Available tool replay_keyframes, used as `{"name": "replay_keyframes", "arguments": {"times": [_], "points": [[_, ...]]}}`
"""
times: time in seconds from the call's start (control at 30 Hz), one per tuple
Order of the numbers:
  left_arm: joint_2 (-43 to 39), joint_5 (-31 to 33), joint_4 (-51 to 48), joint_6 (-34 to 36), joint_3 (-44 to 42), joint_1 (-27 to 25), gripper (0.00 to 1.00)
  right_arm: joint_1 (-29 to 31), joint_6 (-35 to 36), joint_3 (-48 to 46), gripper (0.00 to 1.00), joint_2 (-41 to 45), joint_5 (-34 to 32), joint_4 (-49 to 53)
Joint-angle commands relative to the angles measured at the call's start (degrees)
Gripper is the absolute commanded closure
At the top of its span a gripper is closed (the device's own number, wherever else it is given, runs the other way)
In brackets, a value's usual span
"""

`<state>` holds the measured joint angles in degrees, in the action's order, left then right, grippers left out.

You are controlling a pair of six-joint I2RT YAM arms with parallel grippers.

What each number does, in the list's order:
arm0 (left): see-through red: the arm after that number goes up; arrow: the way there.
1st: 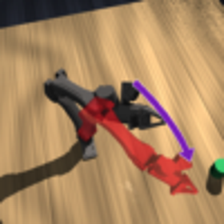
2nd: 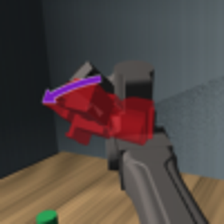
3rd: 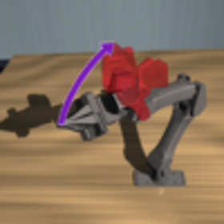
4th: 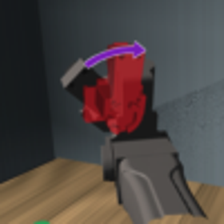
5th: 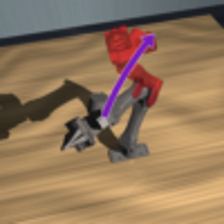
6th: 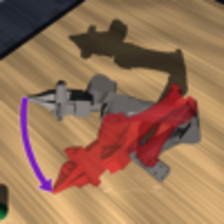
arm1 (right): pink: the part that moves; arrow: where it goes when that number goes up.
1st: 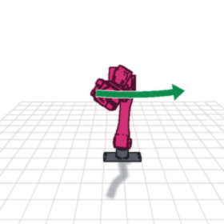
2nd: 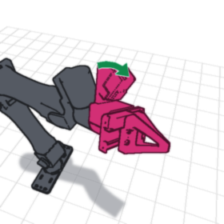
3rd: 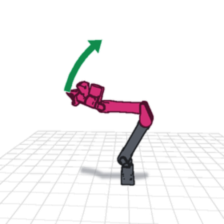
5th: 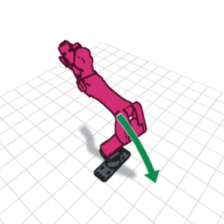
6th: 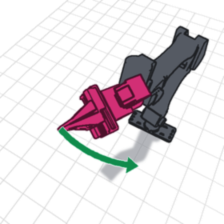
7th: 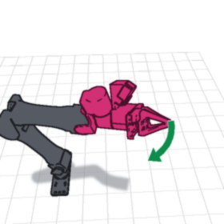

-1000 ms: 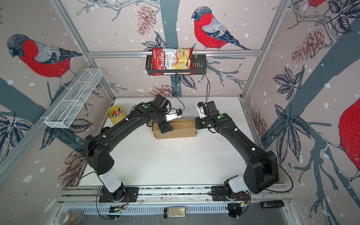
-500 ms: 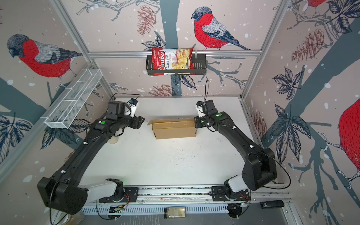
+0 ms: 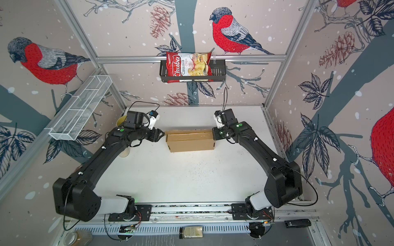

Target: Fold the paper box

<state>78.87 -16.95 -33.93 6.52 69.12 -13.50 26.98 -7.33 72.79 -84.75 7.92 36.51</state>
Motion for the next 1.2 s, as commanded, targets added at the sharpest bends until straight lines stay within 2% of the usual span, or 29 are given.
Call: {"name": "replay_keyframes", "arguments": {"times": [0.0, 0.1, 0.23, 0.37, 0.73, 1.17], "points": [[1.7, -2.2, -0.1, 1.6, 2.0, -0.5, 0.50, 0.2, 0.8, 0.0, 1.00, -0.1, 0.0, 3.6], [3.4, -2.8, -1.5, 2.2, 3.2, -1.5, 0.56, 0.3, 0.8, 0.0, 1.00, -0.2, -0.2, 3.6], [4.5, -1.6, -3.9, 2.8, 3.0, -2.6, 0.57, 0.2, 0.8, 0.1, 1.00, -0.2, -0.2, 3.6], [3.8, -1.5, -3.3, 3.3, 1.8, -2.6, 0.62, 0.2, 1.0, 0.2, 1.00, -0.2, -0.1, 3.7], [7.1, -3.8, -6.3, 1.5, 6.0, -2.9, 0.89, 0.2, 0.8, 0.1, 1.00, -0.2, 0.1, 3.7], [8.7, -5.2, -12.0, -1.4, 9.7, -3.1, 0.89, 0.2, 0.8, 0.5, 1.00, -0.5, 0.3, 3.8]]}}
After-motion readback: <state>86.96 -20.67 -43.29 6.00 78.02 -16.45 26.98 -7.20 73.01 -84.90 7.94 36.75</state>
